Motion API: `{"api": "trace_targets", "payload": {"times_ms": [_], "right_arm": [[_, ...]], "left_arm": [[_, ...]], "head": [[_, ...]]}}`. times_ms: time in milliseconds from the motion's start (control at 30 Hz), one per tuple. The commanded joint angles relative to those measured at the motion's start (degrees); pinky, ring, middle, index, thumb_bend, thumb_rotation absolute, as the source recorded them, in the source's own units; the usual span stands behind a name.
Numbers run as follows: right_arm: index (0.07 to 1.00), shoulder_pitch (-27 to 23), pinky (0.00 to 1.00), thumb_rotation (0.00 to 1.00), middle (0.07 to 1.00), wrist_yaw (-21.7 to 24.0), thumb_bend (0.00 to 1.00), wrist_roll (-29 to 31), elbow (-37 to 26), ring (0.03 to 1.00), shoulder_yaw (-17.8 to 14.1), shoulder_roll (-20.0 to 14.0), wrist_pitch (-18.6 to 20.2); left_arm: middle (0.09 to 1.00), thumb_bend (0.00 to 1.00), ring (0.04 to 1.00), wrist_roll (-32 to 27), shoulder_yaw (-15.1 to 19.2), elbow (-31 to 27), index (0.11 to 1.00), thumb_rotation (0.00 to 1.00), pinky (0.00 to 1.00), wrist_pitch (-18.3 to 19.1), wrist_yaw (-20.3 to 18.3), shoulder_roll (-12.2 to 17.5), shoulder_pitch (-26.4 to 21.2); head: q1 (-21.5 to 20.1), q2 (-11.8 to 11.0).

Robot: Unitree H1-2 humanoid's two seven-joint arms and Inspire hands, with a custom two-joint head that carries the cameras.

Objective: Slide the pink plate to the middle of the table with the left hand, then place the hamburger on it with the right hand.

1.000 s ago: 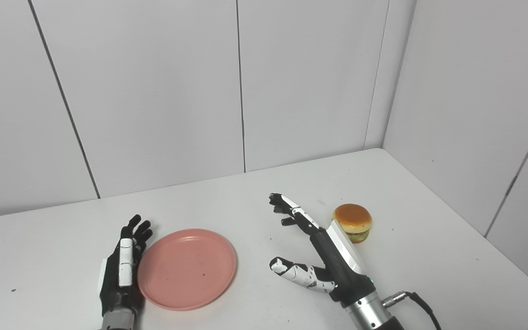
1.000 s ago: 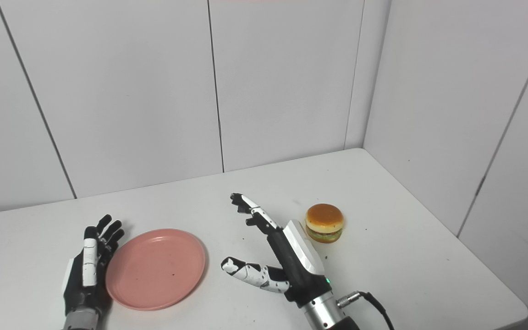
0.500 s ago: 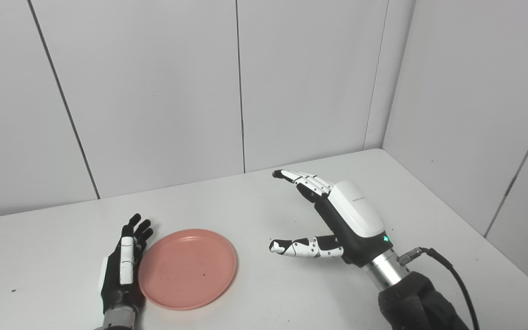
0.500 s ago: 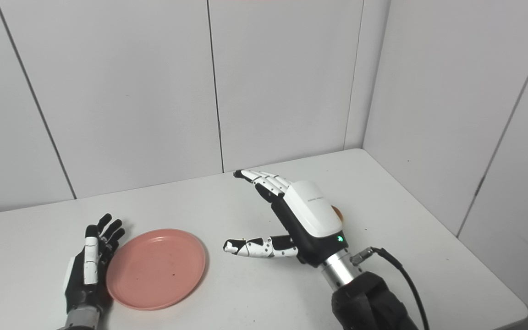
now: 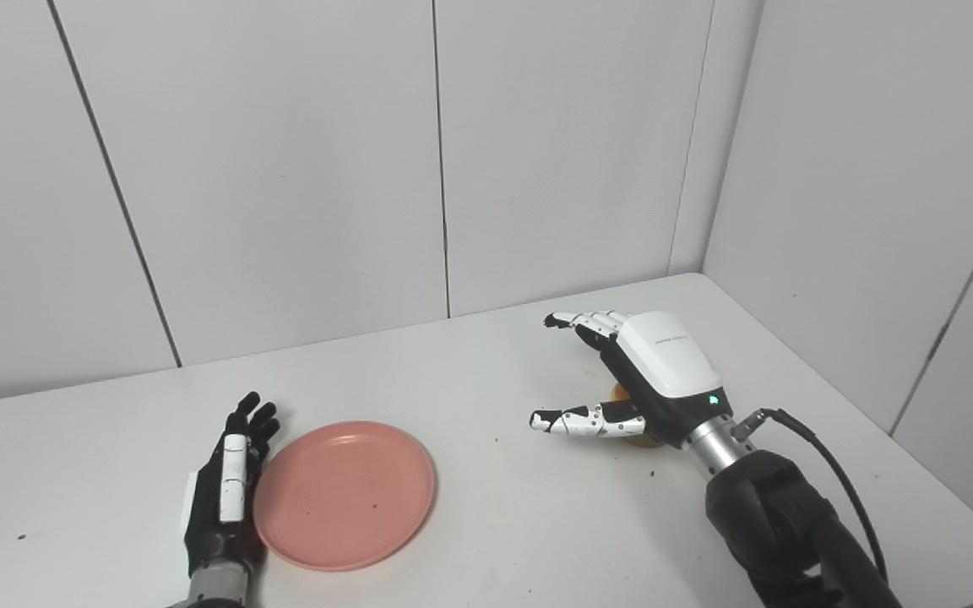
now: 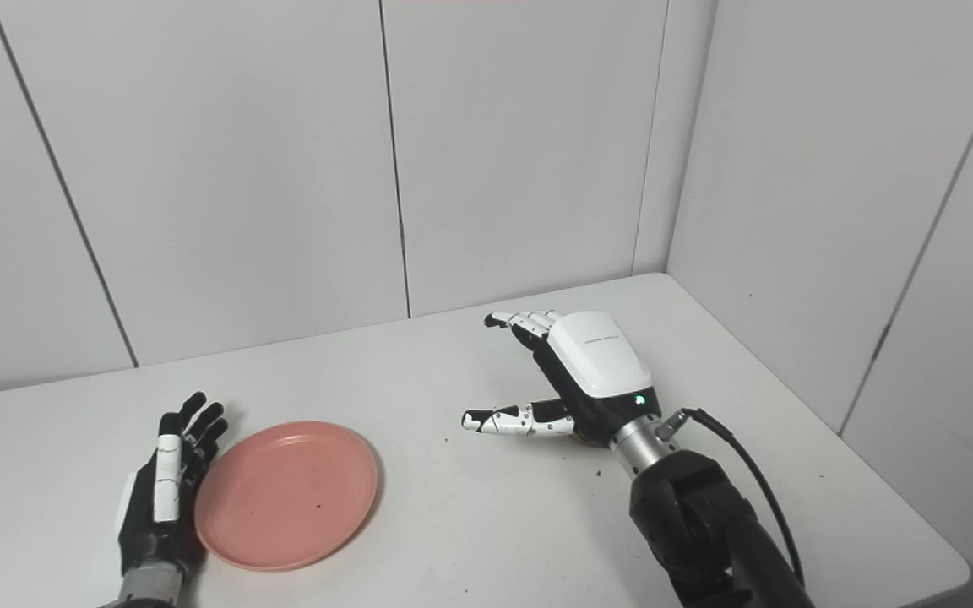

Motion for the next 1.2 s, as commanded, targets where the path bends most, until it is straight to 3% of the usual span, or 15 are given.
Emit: {"api": "trace_targets", "payload": {"times_ms": [0, 300, 767, 1167], "right_arm": [[0.779, -3.6, 0.73, 0.88, 0.782, -1.9, 0.91, -0.6, 0.8, 0.784, 0.1, -1.4, 0.3], [0.768, -7.7, 0.72, 0.88, 0.777, -2.7, 0.91, -1.5, 9.9, 0.78, 2.3, -2.7, 0.8], [0.725, -9.9, 0.7, 0.85, 0.748, -6.5, 0.9, -1.4, 19.8, 0.753, 4.9, -5.1, -0.3], [0.733, -10.9, 0.72, 0.86, 0.757, -5.6, 0.9, -1.8, 21.7, 0.767, 6.5, -6.6, 2.0]], "left_arm": [[0.877, 0.84, 0.905, 0.8, -0.4, 0.9, 0.857, 0.89, 1.0, 1.1, 0.7, -0.1, 1.5], [0.879, 0.84, 0.913, 1.2, -0.6, 0.8, 0.868, 0.89, 1.0, 1.0, 0.9, -0.1, 1.5], [0.867, 0.85, 0.904, 1.1, -0.7, 0.0, 0.854, 0.88, 1.0, 1.4, 0.9, -0.5, 1.5], [0.863, 0.86, 0.895, 0.9, -0.4, -0.1, 0.847, 0.88, 1.0, 1.8, 0.9, -0.4, 1.3]], "head": [[0.1, 0.0], [0.4, 0.1], [1.2, 0.3], [1.2, 0.3]]}}
